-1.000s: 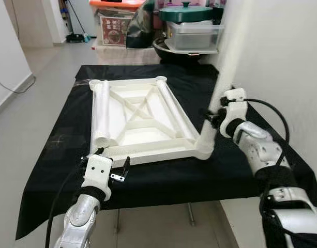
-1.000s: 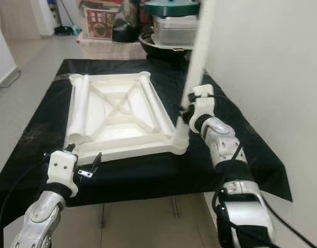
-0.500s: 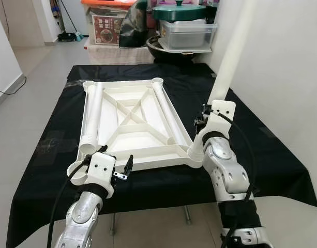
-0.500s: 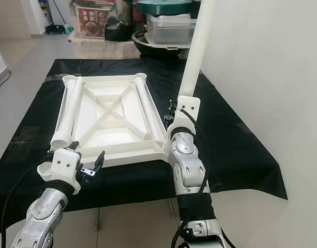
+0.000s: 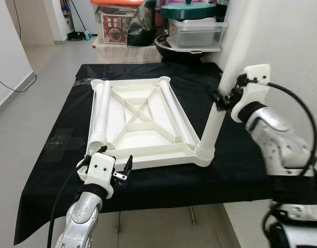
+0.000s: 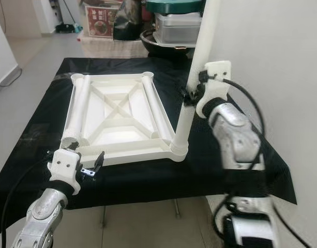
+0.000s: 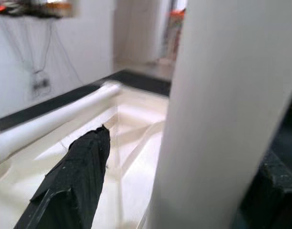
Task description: Building children table
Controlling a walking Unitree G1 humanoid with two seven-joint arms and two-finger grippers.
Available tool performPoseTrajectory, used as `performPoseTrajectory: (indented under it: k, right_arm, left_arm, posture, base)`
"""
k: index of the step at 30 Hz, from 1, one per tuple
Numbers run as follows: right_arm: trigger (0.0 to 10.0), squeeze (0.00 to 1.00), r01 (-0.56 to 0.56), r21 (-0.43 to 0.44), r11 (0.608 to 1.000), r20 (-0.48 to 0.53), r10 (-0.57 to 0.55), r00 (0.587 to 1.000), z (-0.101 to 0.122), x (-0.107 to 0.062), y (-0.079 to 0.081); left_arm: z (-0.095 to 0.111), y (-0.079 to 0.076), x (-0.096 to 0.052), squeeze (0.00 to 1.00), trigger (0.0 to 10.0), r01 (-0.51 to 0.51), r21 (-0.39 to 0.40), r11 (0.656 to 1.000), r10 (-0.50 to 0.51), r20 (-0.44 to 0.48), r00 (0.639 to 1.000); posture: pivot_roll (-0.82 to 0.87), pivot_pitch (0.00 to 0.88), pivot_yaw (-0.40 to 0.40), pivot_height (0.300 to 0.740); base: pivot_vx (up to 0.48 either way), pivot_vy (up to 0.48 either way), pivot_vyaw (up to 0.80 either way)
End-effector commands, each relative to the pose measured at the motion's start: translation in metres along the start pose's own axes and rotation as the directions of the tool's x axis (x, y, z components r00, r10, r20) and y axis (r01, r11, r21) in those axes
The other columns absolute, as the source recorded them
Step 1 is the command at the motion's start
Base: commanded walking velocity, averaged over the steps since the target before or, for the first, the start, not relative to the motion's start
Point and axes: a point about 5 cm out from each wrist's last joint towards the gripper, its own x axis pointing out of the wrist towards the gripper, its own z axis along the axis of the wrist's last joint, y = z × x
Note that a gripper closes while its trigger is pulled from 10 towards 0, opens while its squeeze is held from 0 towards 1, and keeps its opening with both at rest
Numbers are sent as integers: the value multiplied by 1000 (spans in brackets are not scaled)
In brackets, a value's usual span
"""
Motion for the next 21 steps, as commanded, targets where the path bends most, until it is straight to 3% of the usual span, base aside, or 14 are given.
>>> performPoseTrajectory:
  k: [1, 5, 9, 12, 13, 14, 15, 16, 19, 21]
  right_arm:
    - [10000, 0, -118, 1, 993, -10, 118, 993, -6, 5, 12]
    - [9765, 0, -171, -55, 984, -133, 163, 978, -30, 16, 10]
    - [10000, 0, -200, -45, 979, -157, 191, 969, -35, 36, 13]
    - [9922, 0, -212, -45, 976, -147, 203, 968, -32, 41, 12]
    - [7882, 0, -203, -31, 979, -131, 197, 972, -30, 44, 10]
    - [7882, 0, -203, -31, 979, -131, 197, 972, -30, 44, 10]
    - [2235, 0, -191, -19, 981, -113, 188, 976, -27, 46, 6]
    - [0, 0, -176, -1, 984, -95, 175, 980, -26, 48, 3]
    - [0, 0, -165, 17, 986, -80, 165, 983, -25, 47, 0]
    - [0, 0, -26, 27, 999, -80, 28, 996, -27, 44, -14]
  left_arm:
    - [-3, 0, 0, 0, 10000, 7, -5, 1000, -7, -11, 1000]
    - [-2, 0, 1, 0, 10000, 11, -3, 1000, -11, -8, 1000]
    - [-1, 2, 1, 0, 10000, 4, 3, 1000, -4, -2, 1000]
    - [-1, 2, 1, 0, 10000, 3, 4, 1000, -3, -2, 1000]
    - [-1, 2, 1, 0, 10000, 3, 5, 1000, -3, -3, 1000]
    - [-1, 2, 1, 0, 10000, 3, 5, 1000, -3, -3, 1000]
    - [-1, 2, 0, 0, 10000, 4, 6, 1000, -4, -2, 1000]
    - [-1, 2, 0, 0, 10000, 4, 7, 1000, -4, -1, 1000]
    - [-1, 2, 0, 0, 10000, 3, 7, 1000, -3, -1, 1000]
    - [-2, 2, 0, 0, 10000, 1, 7, 1000, -1, -2, 1000]
  posture:
    - [18, 0, -60, 740]
    - [29, 0, -66, 740]
    - [50, 0, -80, 740]
    - [51, 0, -81, 740]
    - [56, 0, -85, 740]
    - [56, 0, -85, 740]
    - [58, 0, -87, 740]
    - [61, 0, -89, 740]
    - [61, 0, -89, 740]
    - [57, 0, -90, 740]
  base:
    - [0, 0, 0]
    - [0, 0, 0]
    - [0, 0, 0]
    - [0, 0, 0]
    - [0, 0, 0]
    - [0, 0, 0]
    - [0, 0, 0]
    - [0, 0, 0]
    - [0, 0, 0]
    - [0, 0, 0]
